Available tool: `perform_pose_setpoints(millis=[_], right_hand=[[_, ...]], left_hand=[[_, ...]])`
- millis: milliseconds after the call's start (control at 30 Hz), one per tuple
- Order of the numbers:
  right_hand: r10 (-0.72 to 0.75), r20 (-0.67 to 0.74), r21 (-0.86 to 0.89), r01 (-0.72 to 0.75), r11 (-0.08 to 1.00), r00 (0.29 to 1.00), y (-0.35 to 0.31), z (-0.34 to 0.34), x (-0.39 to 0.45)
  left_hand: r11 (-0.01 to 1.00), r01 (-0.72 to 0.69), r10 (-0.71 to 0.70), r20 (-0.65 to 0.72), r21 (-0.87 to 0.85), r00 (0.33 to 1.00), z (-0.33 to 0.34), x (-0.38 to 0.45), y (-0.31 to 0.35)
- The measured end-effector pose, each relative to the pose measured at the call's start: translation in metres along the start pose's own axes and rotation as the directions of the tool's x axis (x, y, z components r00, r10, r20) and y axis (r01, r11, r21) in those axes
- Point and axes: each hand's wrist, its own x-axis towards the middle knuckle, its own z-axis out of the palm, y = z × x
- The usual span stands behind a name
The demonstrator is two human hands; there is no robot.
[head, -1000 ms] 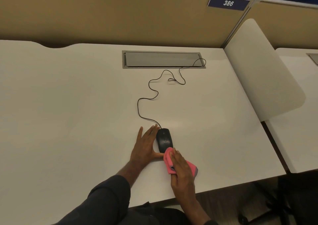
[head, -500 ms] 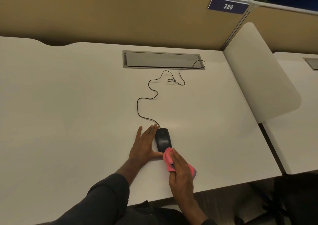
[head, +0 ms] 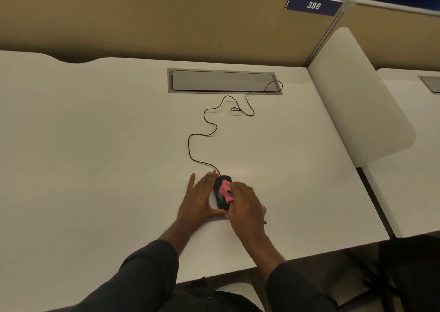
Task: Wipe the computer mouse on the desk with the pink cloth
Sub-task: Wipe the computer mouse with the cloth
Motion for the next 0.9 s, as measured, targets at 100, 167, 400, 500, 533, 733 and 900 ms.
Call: perform_pose_setpoints(millis=[100, 167, 400, 500, 533, 733, 900], right_hand=[[0.008, 0.078, -0.085, -0.002, 0.996, 0.997, 0.000, 0.002, 0.003], [0.009, 0.104, -0.120, 0.003, 0.993, 0.994, -0.002, 0.001, 0.002], [-0.002, 0.167, -0.173, 0.032, 0.984, 0.986, 0.000, 0.001, 0.005], [-0.016, 0.180, -0.174, 0.048, 0.984, 0.983, 0.001, -0.002, 0.006], [-0.026, 0.177, -0.165, 0.056, 0.985, 0.984, 0.002, -0.003, 0.007], [-0.007, 0.139, -0.068, 0.016, 0.998, 0.990, 0.007, -0.012, 0.012], [0.077, 0.189, 0.074, -0.093, 0.993, 0.979, 0.013, -0.022, 0.016]], left_hand=[[1.000, -0.003, 0.003, 0.001, -0.011, 1.000, -0.001, -0.001, 0.000], [1.000, -0.001, 0.001, 0.004, -0.021, 1.000, -0.001, -0.001, 0.001], [0.999, -0.029, 0.028, -0.023, -0.045, 0.999, 0.000, -0.002, -0.001], [0.997, -0.038, 0.035, -0.034, -0.072, 0.999, -0.001, -0.005, 0.000], [0.994, -0.046, 0.041, -0.050, -0.097, 0.998, -0.003, -0.005, 0.000], [0.912, -0.024, -0.010, -0.080, -0.409, 0.997, -0.021, -0.010, 0.000], [0.786, 0.051, -0.167, -0.132, -0.617, 0.977, -0.045, -0.015, 0.003]])
